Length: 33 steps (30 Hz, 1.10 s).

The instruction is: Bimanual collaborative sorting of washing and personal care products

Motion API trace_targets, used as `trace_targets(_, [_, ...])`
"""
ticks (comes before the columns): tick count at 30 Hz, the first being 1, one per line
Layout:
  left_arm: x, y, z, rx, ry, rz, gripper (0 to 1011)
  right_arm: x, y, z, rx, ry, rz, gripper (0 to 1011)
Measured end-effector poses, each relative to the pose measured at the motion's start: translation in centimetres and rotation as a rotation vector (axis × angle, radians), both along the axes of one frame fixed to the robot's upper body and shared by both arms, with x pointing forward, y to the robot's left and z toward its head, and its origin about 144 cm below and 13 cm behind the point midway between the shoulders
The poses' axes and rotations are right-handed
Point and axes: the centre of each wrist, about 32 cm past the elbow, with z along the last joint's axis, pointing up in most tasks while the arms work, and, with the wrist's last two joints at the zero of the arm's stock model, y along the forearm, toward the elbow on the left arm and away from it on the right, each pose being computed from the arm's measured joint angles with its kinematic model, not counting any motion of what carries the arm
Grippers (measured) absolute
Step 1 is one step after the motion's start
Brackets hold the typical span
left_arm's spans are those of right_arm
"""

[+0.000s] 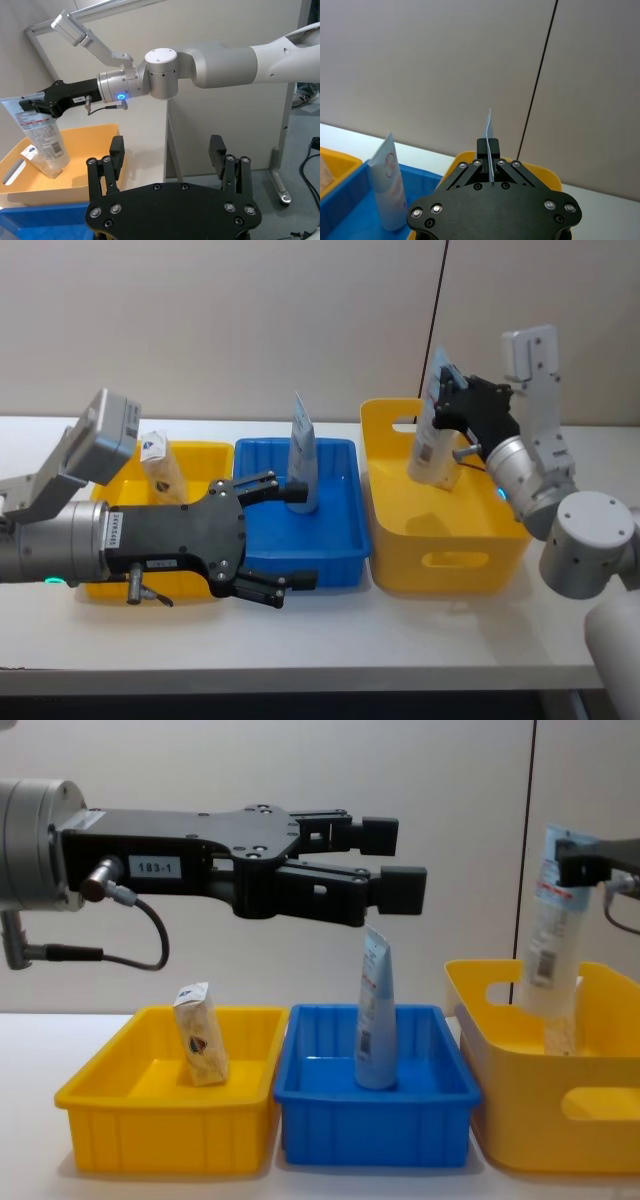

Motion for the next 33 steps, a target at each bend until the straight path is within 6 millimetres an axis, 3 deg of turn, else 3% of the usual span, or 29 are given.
trace_targets(13, [0.0,0.0,0.0,0.0,0.0,0.0,1001,-0.1,-0.8,-1.2,-0.023,0.038,-0.035,29])
trace_targets(22, [0.0,0.0,0.0,0.0,0.0,0.0,1001,-0.2,-0.7,-1.9,-0.033,0.06,-0.022,275])
trace_targets(33, [0.0,0.0,0.0,0.0,0.0,0.0,1001,-0.7,-0.7,-2.1,-0.025,0.071,0.056,663])
